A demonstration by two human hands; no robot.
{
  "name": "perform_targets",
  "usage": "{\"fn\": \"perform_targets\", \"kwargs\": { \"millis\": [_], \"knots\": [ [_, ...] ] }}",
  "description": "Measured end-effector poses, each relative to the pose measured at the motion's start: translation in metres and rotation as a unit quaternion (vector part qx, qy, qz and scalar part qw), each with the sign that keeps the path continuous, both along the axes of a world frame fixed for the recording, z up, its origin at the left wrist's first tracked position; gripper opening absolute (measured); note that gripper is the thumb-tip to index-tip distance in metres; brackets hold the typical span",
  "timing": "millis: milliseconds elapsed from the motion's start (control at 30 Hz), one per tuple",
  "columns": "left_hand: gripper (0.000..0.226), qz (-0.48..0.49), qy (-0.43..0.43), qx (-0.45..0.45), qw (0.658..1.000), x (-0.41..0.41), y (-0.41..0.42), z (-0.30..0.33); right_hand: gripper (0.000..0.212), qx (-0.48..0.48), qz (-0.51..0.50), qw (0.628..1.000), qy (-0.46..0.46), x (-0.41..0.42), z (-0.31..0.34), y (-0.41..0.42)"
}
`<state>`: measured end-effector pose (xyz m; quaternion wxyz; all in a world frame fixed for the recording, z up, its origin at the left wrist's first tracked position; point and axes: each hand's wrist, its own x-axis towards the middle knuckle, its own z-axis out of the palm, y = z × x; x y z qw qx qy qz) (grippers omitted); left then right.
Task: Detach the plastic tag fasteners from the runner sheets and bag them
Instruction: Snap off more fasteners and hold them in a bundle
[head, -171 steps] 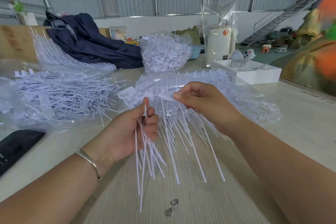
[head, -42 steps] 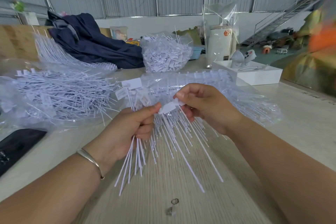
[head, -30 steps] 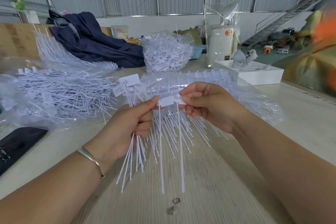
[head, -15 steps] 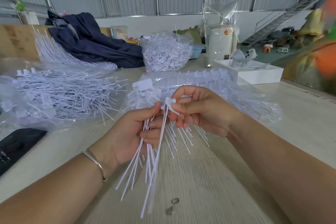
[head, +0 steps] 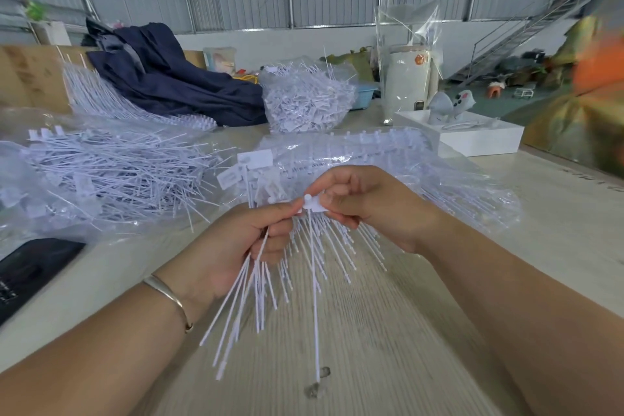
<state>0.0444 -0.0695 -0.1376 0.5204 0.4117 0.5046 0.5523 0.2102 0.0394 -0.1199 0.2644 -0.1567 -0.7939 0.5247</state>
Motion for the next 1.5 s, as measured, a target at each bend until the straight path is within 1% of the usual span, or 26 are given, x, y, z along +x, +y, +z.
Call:
{"fn": "perform_targets", "kwargs": {
  "millis": [67, 200, 267, 367, 467, 600, 633, 700, 767, 833, 967, 1033, 1100, 1233, 1333, 1433, 1500],
  "knots": [
    [0.026, 0.014, 0.007, -0.009, 1.000, -0.001, 0.000, 0.002, 0.016, 0.003, -0.003, 1.000, -0.012, 0.001, 0.000, 0.001],
    [0.031, 0.007, 0.017, -0.027, 0.999, 0.000, 0.000, 0.004, 0.017, 0.001, 0.004, 1.000, -0.027, 0.002, 0.002, 0.004],
    [0.035, 0.011, 0.014, -0.028, 0.999, -0.002, -0.002, 0.007, 0.018, 0.004, 0.017, 0.999, -0.050, 0.005, 0.003, 0.007],
    [0.035, 0.066, -0.006, -0.011, 0.998, -0.015, -0.004, 0.013, 0.019, -0.004, 0.021, 0.997, -0.076, 0.012, 0.005, 0.014],
    [0.034, 0.105, -0.038, 0.010, 0.994, -0.021, -0.005, 0.015, 0.020, -0.061, -0.014, 0.998, -0.011, 0.013, 0.005, 0.019],
    [0.032, 0.083, 0.004, 0.002, 0.997, -0.007, -0.002, 0.006, 0.021, -0.119, -0.022, 0.989, 0.080, 0.007, 0.003, 0.016],
    [0.031, 0.083, 0.002, 0.004, 0.997, -0.003, 0.000, 0.003, 0.020, -0.117, -0.018, 0.989, 0.088, 0.006, 0.002, 0.014],
    [0.025, 0.096, -0.013, 0.004, 0.995, 0.001, 0.001, 0.000, 0.018, -0.082, -0.016, 0.992, 0.093, 0.003, 0.001, 0.009],
    [0.031, 0.092, -0.018, 0.001, 0.996, 0.005, 0.000, 0.001, 0.016, -0.039, -0.025, 0.994, 0.096, 0.000, -0.002, 0.006],
    [0.037, 0.077, -0.015, -0.001, 0.997, 0.006, -0.001, 0.003, 0.016, -0.017, -0.044, 0.994, 0.102, -0.003, -0.004, 0.004],
    [0.031, 0.041, 0.015, 0.005, 0.999, 0.006, -0.006, 0.006, 0.013, -0.003, -0.063, 0.991, 0.119, -0.006, -0.006, -0.001],
    [0.030, 0.024, -0.010, 0.017, 0.999, 0.004, -0.004, 0.007, 0.014, -0.008, -0.064, 0.990, 0.128, -0.007, -0.006, -0.003],
    [0.021, 0.024, -0.037, 0.026, 0.999, 0.002, -0.004, 0.008, 0.019, -0.023, -0.055, 0.990, 0.130, -0.008, -0.006, -0.005],
    [0.020, 0.036, -0.095, 0.035, 0.994, -0.002, -0.003, 0.011, 0.030, -0.073, -0.024, 0.992, 0.102, -0.010, -0.006, -0.009],
    [0.035, 0.046, -0.148, 0.065, 0.986, -0.002, -0.003, 0.014, 0.035, -0.098, 0.006, 0.993, 0.063, -0.012, -0.008, -0.011],
    [0.051, 0.042, -0.217, 0.098, 0.970, 0.002, -0.005, 0.014, 0.048, -0.119, 0.041, 0.992, 0.030, -0.013, -0.011, -0.015],
    [0.053, 0.043, -0.201, 0.110, 0.972, 0.007, -0.006, 0.013, 0.052, -0.136, 0.068, 0.988, 0.011, -0.015, -0.013, -0.018]
  ]
}}
